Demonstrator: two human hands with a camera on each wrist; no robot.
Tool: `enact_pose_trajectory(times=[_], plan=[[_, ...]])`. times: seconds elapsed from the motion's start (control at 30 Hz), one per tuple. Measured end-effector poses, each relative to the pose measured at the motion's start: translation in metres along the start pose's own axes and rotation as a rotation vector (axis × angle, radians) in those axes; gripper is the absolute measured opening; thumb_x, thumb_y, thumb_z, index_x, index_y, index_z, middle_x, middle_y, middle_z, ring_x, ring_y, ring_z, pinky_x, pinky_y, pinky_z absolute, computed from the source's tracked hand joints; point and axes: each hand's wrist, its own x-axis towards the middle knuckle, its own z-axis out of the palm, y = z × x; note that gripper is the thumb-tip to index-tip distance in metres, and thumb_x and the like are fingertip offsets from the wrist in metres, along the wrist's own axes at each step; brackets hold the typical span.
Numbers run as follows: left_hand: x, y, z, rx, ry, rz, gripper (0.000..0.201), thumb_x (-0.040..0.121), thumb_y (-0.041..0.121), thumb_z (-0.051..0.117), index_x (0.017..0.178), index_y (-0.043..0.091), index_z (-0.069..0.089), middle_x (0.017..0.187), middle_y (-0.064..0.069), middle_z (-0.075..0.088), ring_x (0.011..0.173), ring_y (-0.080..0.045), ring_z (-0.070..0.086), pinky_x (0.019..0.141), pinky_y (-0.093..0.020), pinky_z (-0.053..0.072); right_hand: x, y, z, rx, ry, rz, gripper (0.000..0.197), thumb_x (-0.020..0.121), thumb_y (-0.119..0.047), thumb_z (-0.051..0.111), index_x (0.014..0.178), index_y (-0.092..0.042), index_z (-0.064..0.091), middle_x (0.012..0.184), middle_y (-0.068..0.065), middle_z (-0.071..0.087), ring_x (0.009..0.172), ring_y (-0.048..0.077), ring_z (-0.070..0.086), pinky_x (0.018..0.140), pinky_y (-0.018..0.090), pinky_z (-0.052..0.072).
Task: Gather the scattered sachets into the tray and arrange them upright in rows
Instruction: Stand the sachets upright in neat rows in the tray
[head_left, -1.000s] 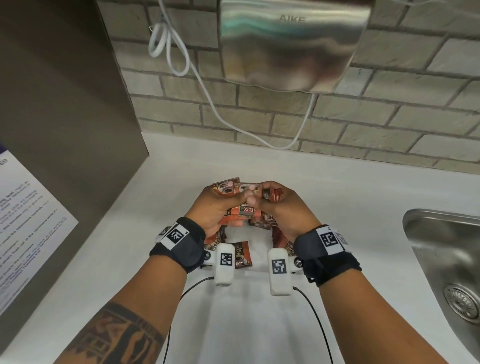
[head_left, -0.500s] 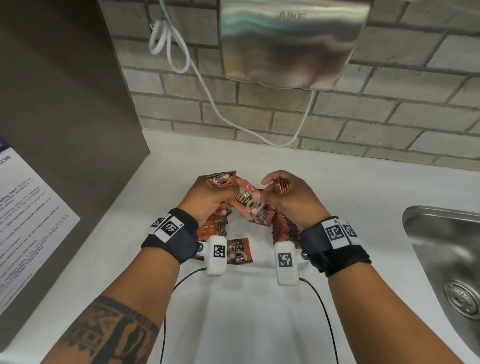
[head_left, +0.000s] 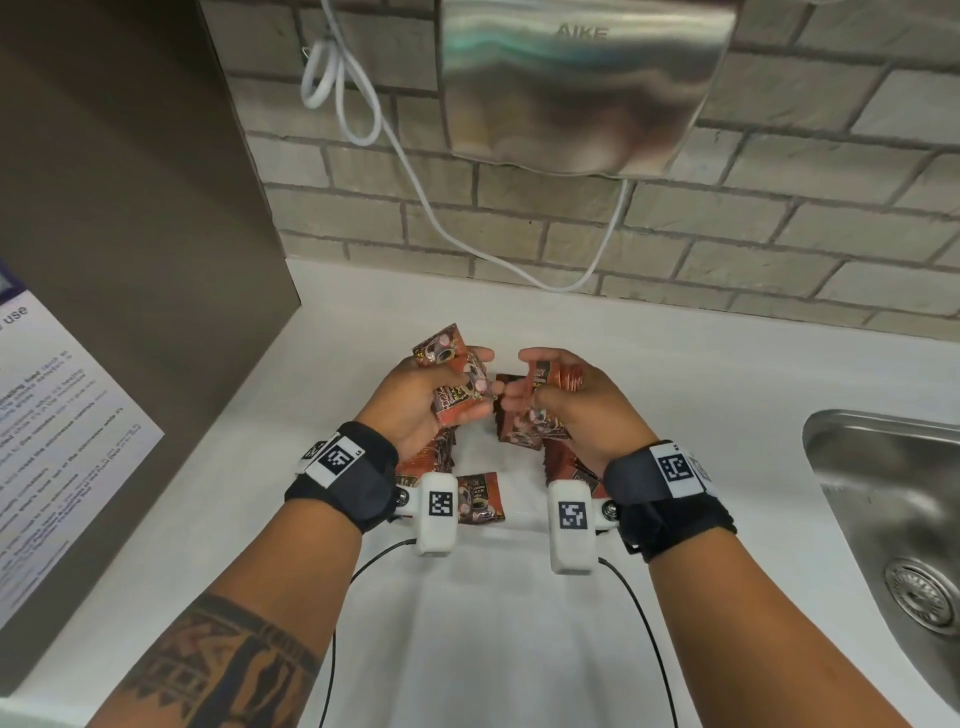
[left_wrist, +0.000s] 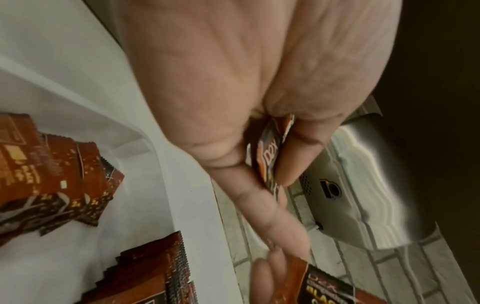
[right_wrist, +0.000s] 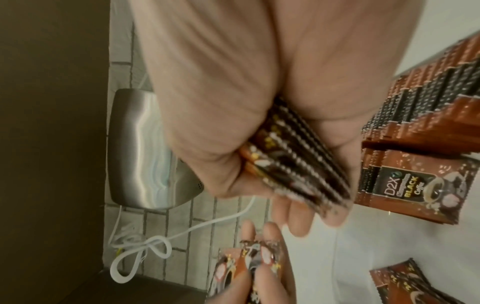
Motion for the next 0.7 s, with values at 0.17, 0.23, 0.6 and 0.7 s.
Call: enact_pose_trajectory(times=[0.17, 0.23, 0.6, 0.7], plan=[[-0.003, -0.01, 0.002, 0.14, 0.018, 0.048, 0.013, 0.097, 0.01, 0.063, 0.106, 0.013, 0.071, 0.1, -0.006, 0.075, 0.095, -0.022, 0.074, 0.072, -0.032, 0.061, 0.0, 0.004, 0.004, -0.025, 0.02, -0.019, 0.047, 0.076, -0.011, 0.085, 0.118, -0.017, 0.066, 0.087, 0.009, 0.073, 0.078, 0.019, 0.07, 0.072, 0.028, 0.057], [-0.003, -0.012, 0.006, 0.187, 0.059, 0.069, 0.009, 0.096, 0.018, 0.066, 0.099, 0.018, 0.074, 0.094, -0.002, 0.077, 0.088, -0.017, 0.074, 0.068, -0.028, 0.059, 0.003, 0.008, 0.009, -0.096, 0.018, 0.001, 0.047, 0.07, -0.019, 0.09, 0.112, -0.024, 0.07, 0.098, 0.007, 0.076, 0.085, 0.023, 0.072, 0.084, 0.038, 0.06], [0.002, -0.009, -0.004, 0.228, 0.041, 0.134, 0.013, 0.093, 0.01, 0.069, 0.104, 0.014, 0.069, 0.096, -0.007, 0.074, 0.083, -0.018, 0.069, 0.056, -0.021, 0.052, 0.005, 0.012, 0.009, 0.005, -0.008, 0.056, 0.04, 0.076, -0.006, 0.083, 0.112, -0.007, 0.066, 0.082, 0.018, 0.07, 0.073, 0.03, 0.063, 0.074, 0.043, 0.053], [0.008, -0.008, -0.009, 0.28, 0.057, 0.18, 0.02, 0.091, 0.007, 0.072, 0.108, 0.014, 0.065, 0.095, -0.007, 0.072, 0.077, -0.018, 0.064, 0.05, -0.023, 0.047, 0.005, 0.007, 0.004, -0.076, -0.039, 0.042, 0.055, 0.069, -0.031, 0.091, 0.113, -0.009, 0.067, 0.087, 0.018, 0.072, 0.074, 0.025, 0.066, 0.064, 0.034, 0.052]])
